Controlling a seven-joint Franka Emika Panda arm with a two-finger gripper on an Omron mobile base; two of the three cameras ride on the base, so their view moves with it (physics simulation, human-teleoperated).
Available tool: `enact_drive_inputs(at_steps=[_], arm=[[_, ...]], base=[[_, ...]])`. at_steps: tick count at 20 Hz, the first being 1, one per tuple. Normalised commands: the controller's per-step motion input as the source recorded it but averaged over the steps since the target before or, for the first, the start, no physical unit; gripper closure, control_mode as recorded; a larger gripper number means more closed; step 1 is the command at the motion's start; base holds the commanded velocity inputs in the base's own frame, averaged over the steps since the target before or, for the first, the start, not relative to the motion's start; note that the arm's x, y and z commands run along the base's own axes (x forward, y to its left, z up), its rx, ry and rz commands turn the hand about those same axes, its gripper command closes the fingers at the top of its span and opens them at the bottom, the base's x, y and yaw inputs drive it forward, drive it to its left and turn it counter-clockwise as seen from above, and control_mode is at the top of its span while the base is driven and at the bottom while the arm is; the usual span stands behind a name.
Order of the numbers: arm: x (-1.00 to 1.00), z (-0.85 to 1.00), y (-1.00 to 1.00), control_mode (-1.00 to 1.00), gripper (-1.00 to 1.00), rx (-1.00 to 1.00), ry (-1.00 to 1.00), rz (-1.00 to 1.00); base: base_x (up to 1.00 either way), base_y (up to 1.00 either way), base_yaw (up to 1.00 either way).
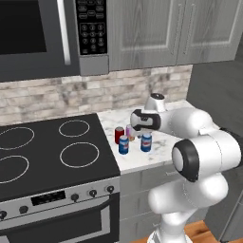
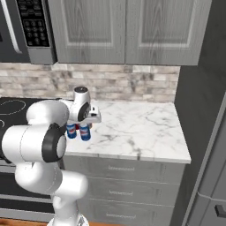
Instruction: Four empty soda cans are scattered around the kitchen. Gather all the cans and cluster them next to the stove for recycling.
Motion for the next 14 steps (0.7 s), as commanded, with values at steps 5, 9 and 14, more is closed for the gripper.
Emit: enact_drive_inputs(at_steps=[5,9,14], arm=[[0.2,-0.2,0.1,-1.0,1.0,0.0,0.0,0.05],[0.23,-0.22,0.21,-1.0,1.0,0.0,0.0,0.05],[0.23,-0.21,0.11,-1.0,1.0,0.0,0.0,0.05]], base=[[0.0,0.0,0.0],[0.0,0.0,0.0],[0.0,0.0,0.0]])
